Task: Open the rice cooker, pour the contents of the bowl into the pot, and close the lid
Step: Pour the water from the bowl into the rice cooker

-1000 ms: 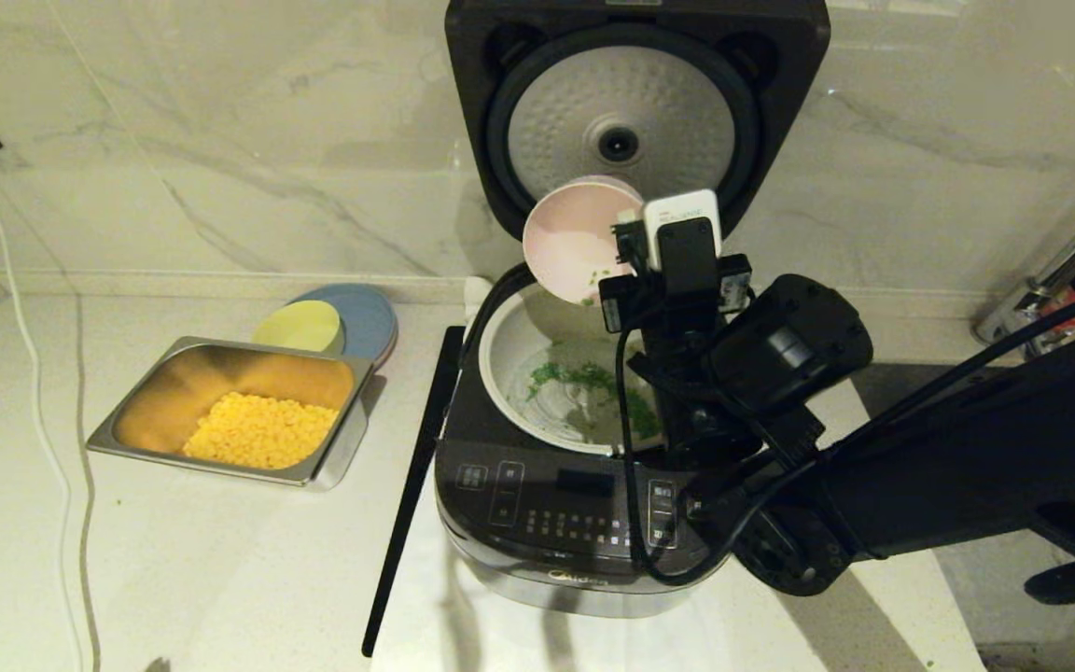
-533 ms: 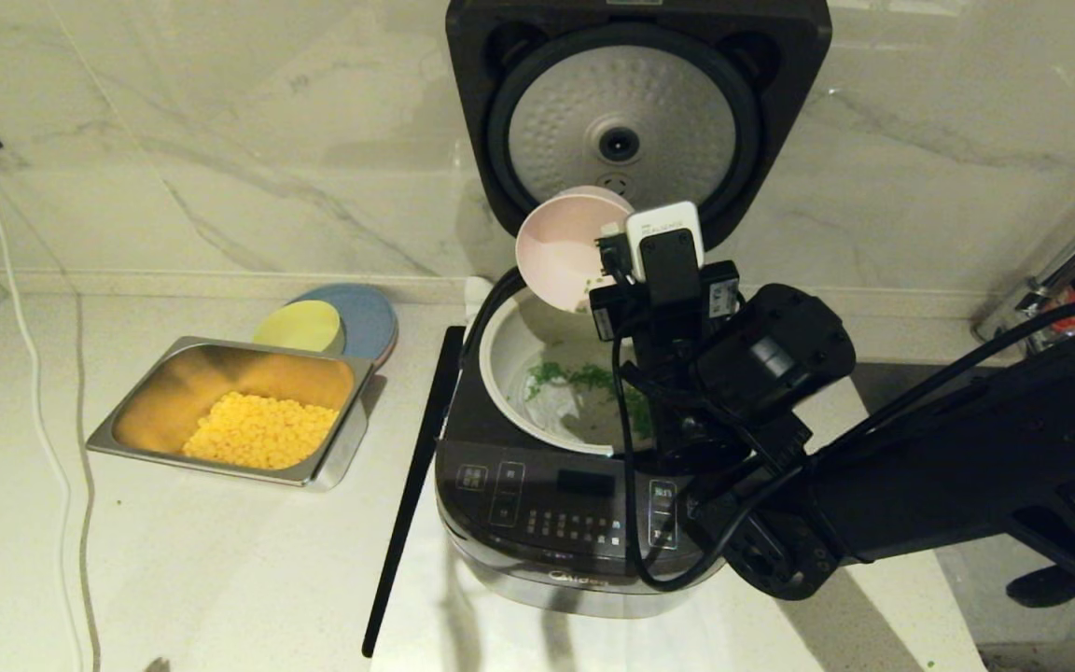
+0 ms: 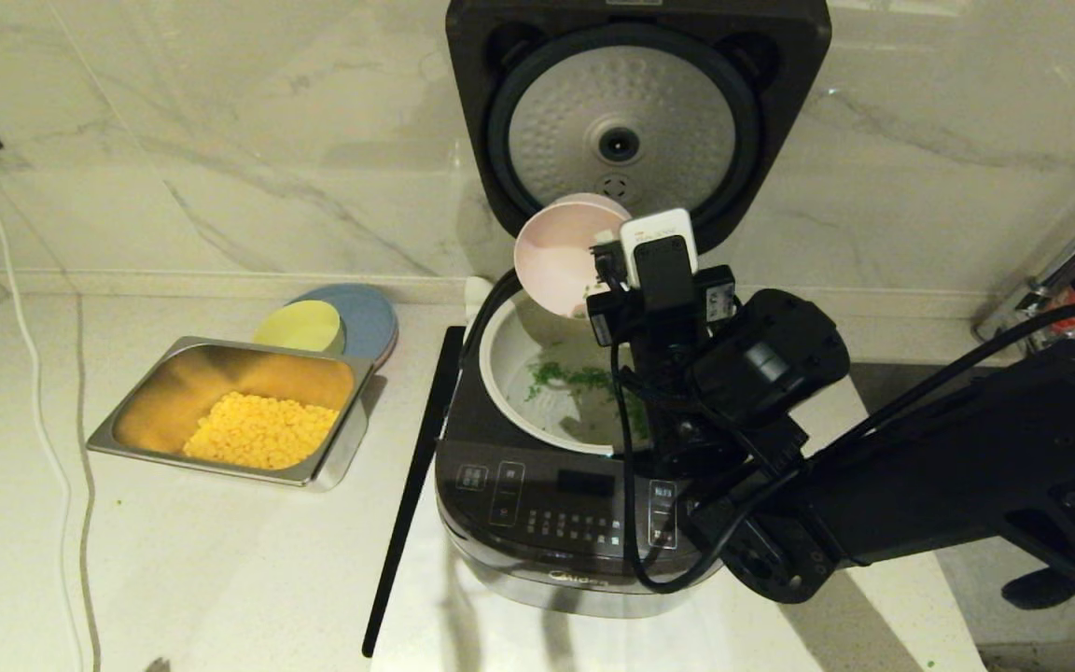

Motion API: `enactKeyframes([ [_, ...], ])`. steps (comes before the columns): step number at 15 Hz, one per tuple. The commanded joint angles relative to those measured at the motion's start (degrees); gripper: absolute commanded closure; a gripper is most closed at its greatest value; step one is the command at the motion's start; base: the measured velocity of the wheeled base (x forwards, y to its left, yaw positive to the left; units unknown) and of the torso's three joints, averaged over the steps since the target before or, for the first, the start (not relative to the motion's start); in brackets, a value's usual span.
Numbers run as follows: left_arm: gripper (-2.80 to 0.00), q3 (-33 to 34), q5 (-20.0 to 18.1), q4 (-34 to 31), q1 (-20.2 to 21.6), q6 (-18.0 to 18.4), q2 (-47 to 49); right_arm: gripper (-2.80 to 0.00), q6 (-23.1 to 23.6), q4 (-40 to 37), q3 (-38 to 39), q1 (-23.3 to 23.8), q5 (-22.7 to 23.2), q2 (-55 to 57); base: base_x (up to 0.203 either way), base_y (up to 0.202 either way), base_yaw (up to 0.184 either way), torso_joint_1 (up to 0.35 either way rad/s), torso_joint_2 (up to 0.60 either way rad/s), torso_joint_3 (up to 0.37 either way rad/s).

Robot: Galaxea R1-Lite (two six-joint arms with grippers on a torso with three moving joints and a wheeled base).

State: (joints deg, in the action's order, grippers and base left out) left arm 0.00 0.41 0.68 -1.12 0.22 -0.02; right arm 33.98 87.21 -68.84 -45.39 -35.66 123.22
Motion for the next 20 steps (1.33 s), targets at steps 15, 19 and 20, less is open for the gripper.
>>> enactKeyframes([
  [15,0.0,0.5,0.0,0.0,0.0,0.0,-0.1,0.0,0.5,0.5,0.0,0.5,-0.5,-1.9,0.0,0.0,0.0,0.0,0.0,0.0],
  [19,0.0,0.5,0.0,0.0,0.0,0.0,-0.1,0.0,1.3,0.5,2.5,-1.4,-2.3,-7.4,0.0,0.0,0.0,0.0,0.0,0.0],
  [20,0.0,0.5,0.0,0.0,0.0,0.0,-0.1,0.0,1.4,0.4,3.0,-1.5,-2.6,-8.7,0.0,0.0,0.0,0.0,0.0,0.0],
])
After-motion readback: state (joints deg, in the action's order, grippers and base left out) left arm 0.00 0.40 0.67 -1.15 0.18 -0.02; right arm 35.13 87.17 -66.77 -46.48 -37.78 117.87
